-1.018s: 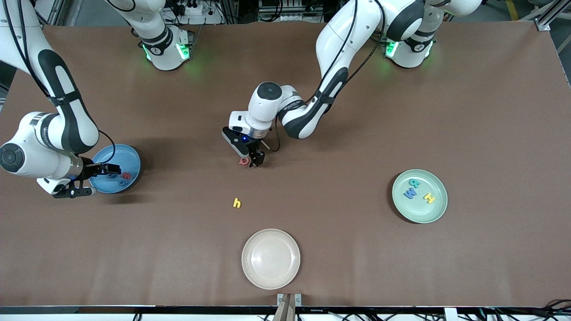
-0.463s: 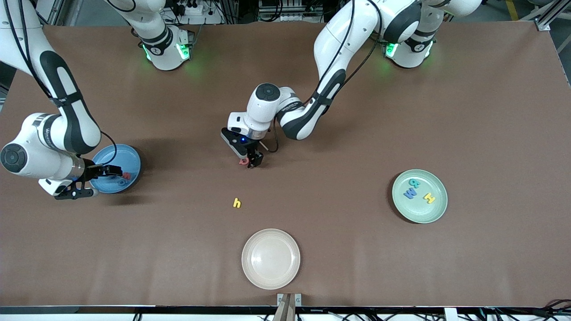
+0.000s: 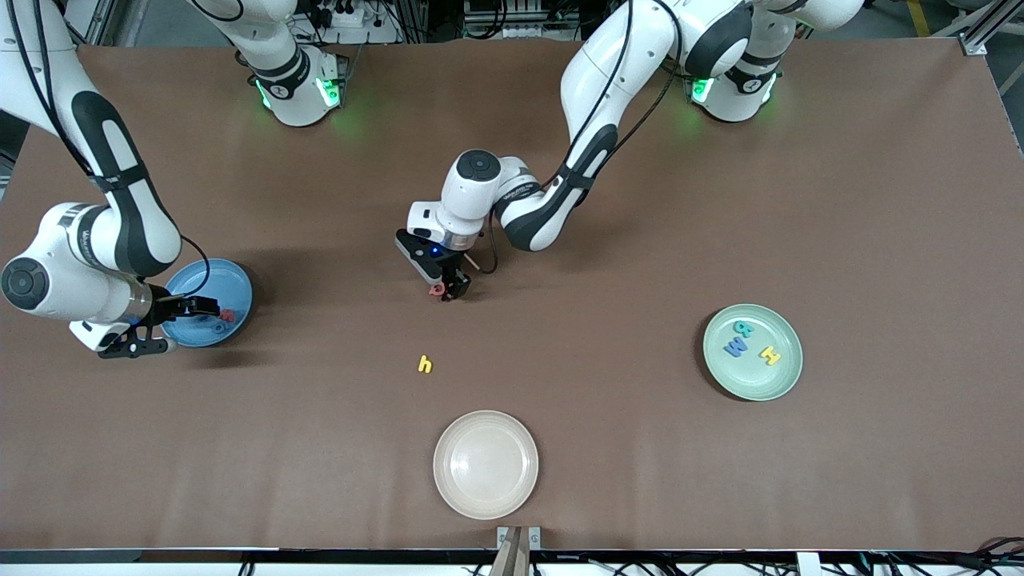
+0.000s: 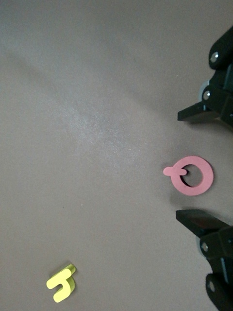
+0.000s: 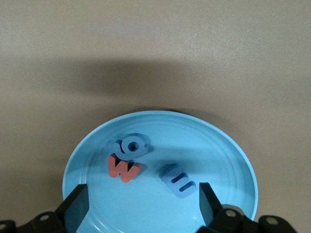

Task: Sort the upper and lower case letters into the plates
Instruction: 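Grasp the pink Q with the left gripper and lift it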

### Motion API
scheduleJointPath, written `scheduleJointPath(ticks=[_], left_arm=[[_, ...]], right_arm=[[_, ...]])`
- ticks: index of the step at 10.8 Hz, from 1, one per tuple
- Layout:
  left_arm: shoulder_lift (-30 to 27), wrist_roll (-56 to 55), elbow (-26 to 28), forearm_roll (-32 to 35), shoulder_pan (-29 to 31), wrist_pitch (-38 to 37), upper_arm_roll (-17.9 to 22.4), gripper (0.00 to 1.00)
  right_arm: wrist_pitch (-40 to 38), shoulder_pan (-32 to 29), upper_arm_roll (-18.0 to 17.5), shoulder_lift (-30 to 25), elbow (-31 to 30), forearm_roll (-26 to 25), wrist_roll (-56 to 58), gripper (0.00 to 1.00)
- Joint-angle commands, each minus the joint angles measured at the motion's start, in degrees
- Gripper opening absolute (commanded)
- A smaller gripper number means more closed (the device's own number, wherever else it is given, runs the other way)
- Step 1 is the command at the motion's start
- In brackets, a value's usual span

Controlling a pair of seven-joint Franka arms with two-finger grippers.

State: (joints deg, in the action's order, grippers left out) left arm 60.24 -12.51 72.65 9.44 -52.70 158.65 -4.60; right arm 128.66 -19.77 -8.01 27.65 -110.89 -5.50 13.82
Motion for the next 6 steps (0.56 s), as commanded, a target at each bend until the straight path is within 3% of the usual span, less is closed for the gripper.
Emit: scheduleJointPath(ticks=[1, 6], left_arm=[[1.3, -0.3, -2.1, 1.2, -0.6, 0.3, 0.9, 0.77], [1.7, -0.1, -2.1, 1.2, -0.6, 0.3, 1.2, 0.7]], right_arm=[[0.1, -0.4, -0.6, 0.4, 0.4, -0.3, 0.6, 1.0], [0.1, -0.2, -0.6, 0.4, 0.4, -0.3, 0.5, 1.0]])
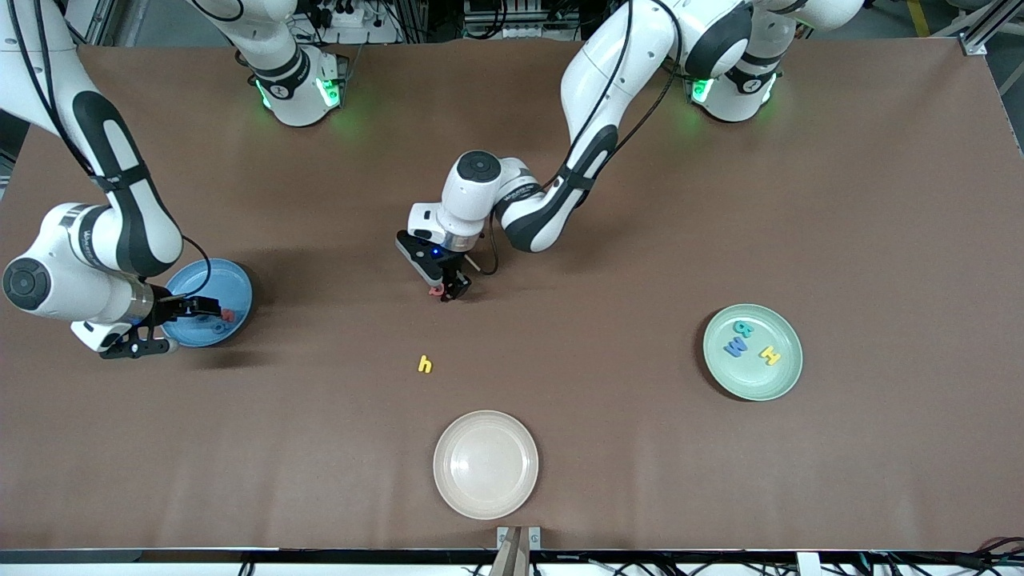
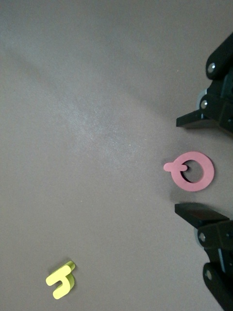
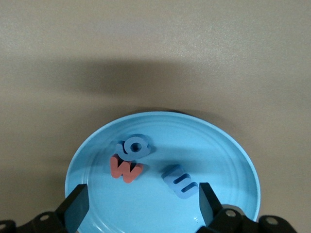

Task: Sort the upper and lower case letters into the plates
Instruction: 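Grasp the pink Q with the left gripper and lift it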

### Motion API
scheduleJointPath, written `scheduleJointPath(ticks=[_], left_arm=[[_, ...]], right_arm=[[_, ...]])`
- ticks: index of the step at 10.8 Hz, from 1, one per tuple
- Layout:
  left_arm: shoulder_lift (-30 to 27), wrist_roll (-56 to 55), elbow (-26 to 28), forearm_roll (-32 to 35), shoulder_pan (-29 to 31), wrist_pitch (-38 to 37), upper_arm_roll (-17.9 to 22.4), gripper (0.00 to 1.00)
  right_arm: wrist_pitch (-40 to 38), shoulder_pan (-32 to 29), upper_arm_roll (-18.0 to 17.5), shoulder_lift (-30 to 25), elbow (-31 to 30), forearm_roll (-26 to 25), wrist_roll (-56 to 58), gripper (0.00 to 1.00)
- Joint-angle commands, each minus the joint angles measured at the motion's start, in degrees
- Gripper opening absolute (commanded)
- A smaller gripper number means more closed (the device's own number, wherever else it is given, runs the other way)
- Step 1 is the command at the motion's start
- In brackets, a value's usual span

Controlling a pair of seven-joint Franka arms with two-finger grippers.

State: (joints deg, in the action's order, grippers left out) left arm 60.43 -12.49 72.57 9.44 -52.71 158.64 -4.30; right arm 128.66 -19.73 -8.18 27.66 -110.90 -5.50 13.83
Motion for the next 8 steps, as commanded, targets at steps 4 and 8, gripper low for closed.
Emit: scheduleJointPath(ticks=[4, 8], left_arm=[[1.5, -0.2, -2.1, 1.2, -0.6, 0.3, 0.9, 0.52], [1.3, -0.7, -2.0, 1.2, -0.6, 0.3, 0.9, 0.0]], right_arm=[[-0.6, -0.1, -0.4, 0.4, 0.5, 0.4, -0.4, 1.0], [-0.9, 0.3, -0.4, 0.4, 0.5, 0.4, -0.3, 1.0]])
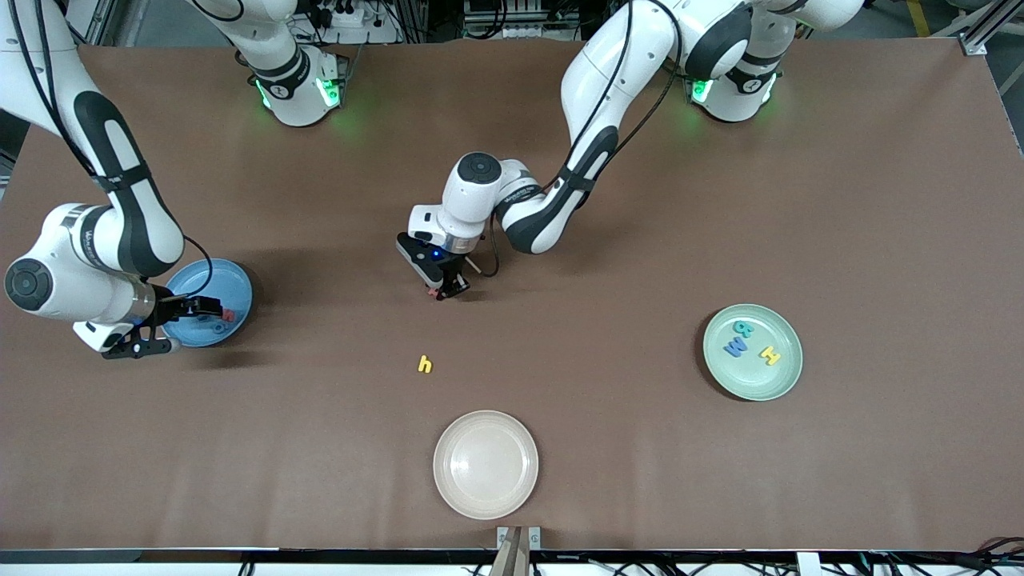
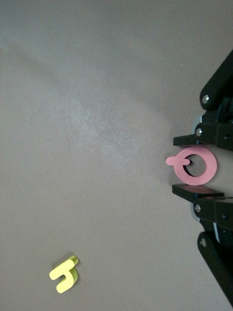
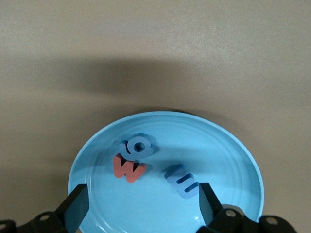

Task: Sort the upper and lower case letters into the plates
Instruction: 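Grasp the pink Q with the left gripper and lift it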

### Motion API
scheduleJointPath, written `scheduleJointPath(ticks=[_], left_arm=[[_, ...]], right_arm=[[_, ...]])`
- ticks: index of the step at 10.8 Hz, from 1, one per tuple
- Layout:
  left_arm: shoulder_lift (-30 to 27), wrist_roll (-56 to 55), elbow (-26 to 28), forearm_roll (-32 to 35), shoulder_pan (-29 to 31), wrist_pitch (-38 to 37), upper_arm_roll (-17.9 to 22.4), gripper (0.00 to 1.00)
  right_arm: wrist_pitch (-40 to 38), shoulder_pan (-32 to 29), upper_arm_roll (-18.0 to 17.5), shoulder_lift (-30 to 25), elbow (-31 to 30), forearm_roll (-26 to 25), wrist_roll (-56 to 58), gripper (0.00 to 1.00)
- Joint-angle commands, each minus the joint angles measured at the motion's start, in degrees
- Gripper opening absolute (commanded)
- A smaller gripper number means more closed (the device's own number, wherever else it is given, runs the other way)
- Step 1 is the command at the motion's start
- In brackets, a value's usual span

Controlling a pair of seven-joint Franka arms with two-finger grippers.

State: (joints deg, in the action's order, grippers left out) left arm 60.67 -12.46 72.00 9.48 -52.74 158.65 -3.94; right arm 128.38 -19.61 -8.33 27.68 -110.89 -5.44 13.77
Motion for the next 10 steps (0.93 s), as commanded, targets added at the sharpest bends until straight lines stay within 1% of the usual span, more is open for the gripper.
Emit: scheduleJointPath(ticks=[1, 2, 3, 4, 5, 6, 7, 8, 9, 10], left_arm=[[0.2, -1.4, -1.2, 1.0, -0.5, 0.2, 0.5, 0.0], [-1.2, -2.0, -1.1, 0.9, -0.2, -0.1, 0.6, 0.0], [-4.0, -2.7, -0.6, 0.6, 0.6, -1.0, 0.6, 0.0], [-6.9, -3.9, 0.1, -0.7, 2.6, -3.3, 0.5, 0.0], [-9.7, -5.0, 0.9, -1.0, 4.5, -6.8, 0.5, 0.0], [-12.6, -5.0, 2.2, -1.1, 7.5, -10.2, 0.1, 0.0], [-16.5, -4.9, 5.2, -1.4, 11.0, -12.6, -0.4, 0.0], [-21.9, -4.9, 10.4, -2.0, 14.3, -14.9, -1.5, 0.0], [-27.3, -4.9, 16.4, -2.6, 18.3, -16.2, -1.8, 0.0], [-32.7, -4.3, 23.2, -2.6, 22.3, -16.7, -1.8, 0.0]], right_arm=[[-0.6, 0.3, -0.5, 0.2, 0.8, 0.4, -0.4, 1.0], [-2.7, 0.9, -0.6, 0.3, 2.4, 0.3, -1.1, 1.0], [-7.8, 2.2, -0.6, 0.4, 5.4, 0.4, -2.1, 1.0], [-9.7, 4.7, -0.6, 0.3, 7.1, 0.3, -2.7, 1.0], [-10.0, 6.4, -0.6, 0.3, 8.1, 0.4, -2.9, 1.0], [-9.9, 8.5, -0.8, 0.4, 8.5, 0.7, -3.0, 1.0], [-9.4, 12.4, -0.9, 0.1, 8.6, 0.9, -2.9, 1.0], [-9.7, 16.6, -0.7, 0.0, 10.4, 0.9, -3.7, 1.0], [-10.1, 19.8, -0.7, 0.2, 11.7, 1.0, -9.1, 1.0], [-9.9, 23.2, -0.7, 0.4, 12.6, 0.9, -17.1, 1.0]])
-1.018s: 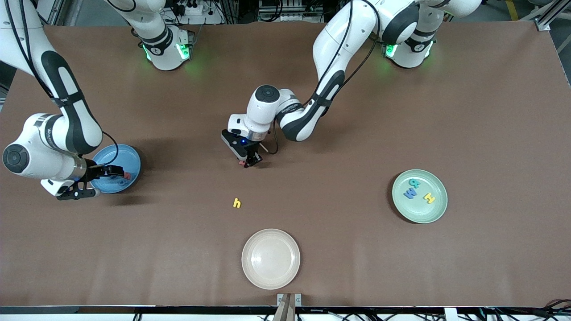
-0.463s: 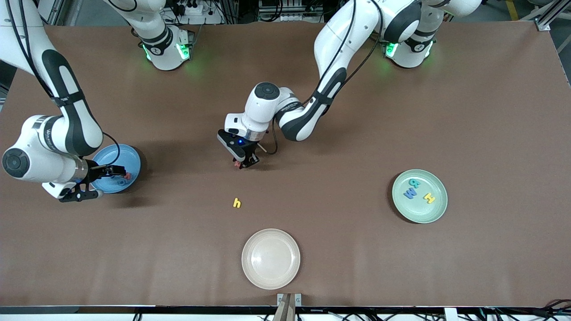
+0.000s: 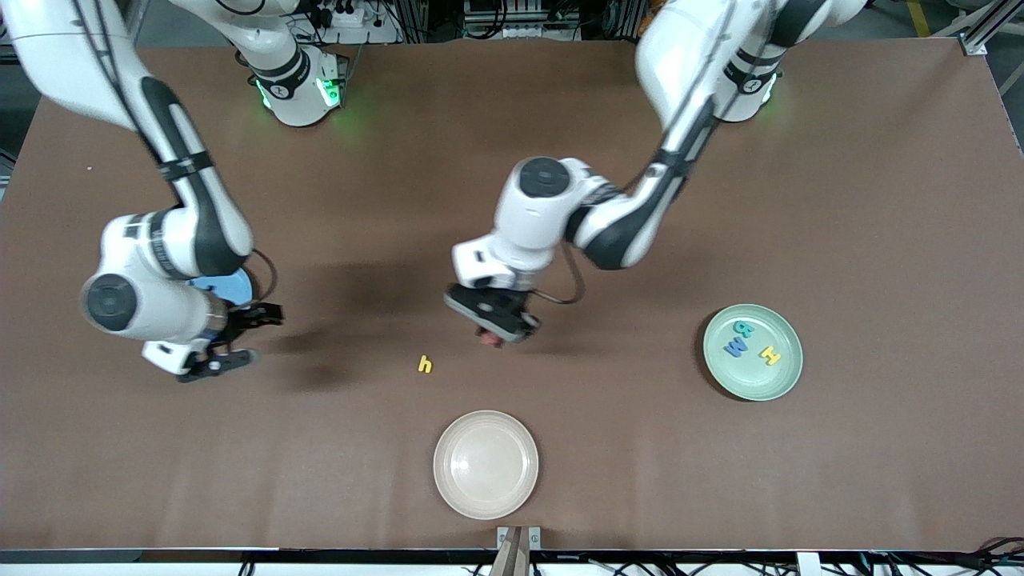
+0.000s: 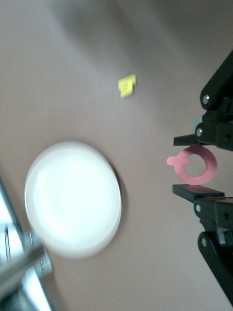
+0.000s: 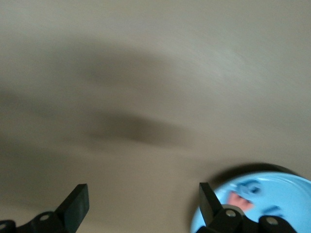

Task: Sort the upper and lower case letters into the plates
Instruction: 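Place the Q on the green plate while the right gripper reaches yellow h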

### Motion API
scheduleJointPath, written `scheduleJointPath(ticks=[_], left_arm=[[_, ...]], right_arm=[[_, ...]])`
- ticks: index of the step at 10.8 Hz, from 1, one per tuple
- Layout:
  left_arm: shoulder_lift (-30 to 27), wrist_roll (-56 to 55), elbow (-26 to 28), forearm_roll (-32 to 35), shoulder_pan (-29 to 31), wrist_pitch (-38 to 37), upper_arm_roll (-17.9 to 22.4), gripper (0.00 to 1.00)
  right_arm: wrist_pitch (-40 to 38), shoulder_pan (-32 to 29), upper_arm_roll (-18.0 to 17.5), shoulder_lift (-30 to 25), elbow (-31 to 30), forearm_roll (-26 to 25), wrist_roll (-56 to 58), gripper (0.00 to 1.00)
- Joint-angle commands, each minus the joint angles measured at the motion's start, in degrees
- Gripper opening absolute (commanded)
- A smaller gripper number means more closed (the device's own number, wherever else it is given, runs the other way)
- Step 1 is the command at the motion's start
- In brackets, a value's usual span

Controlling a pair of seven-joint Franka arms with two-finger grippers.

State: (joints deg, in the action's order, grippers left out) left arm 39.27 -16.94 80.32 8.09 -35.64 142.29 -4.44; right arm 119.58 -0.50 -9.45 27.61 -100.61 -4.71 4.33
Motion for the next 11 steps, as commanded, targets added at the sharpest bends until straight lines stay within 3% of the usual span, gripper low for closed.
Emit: scheduleJointPath(ticks=[1, 3, 5, 8, 10, 11], left_arm=[[-15.2, 1.3, 20.3, -1.2, 10.2, -1.3, -1.4, 0.0], [-19.1, 4.9, 26.2, -1.2, 19.0, -6.7, -2.7, 0.0], [-18.5, 6.3, 26.6, -1.4, 24.8, -12.8, -3.3, 0.0], [-16.0, 8.3, 26.6, -1.4, 31.7, -14.1, -2.9, 0.0], [-14.4, 10.4, 25.9, -1.0, 32.0, -14.0, -1.3, 0.01], [-14.0, 10.0, 25.2, -1.0, 32.0, -14.0, -0.7, 0.32]], right_arm=[[-1.3, 7.6, 0.4, 2.2, 5.4, 0.2, -14.2, 1.0], [-1.3, 13.5, 0.4, 6.9, 10.2, -0.1, -25.6, 1.0], [-0.5, 17.3, 0.4, 11.7, 14.0, -0.1, -33.0, 1.0], [3.1, 20.2, 0.4, 17.5, 20.6, 0.0, -39.4, 1.0], [5.8, 21.7, 0.4, 22.4, 26.8, 0.0, -41.0, 1.0], [8.1, 22.3, 0.4, 24.1, 29.2, -0.1, -41.0, 1.0]])
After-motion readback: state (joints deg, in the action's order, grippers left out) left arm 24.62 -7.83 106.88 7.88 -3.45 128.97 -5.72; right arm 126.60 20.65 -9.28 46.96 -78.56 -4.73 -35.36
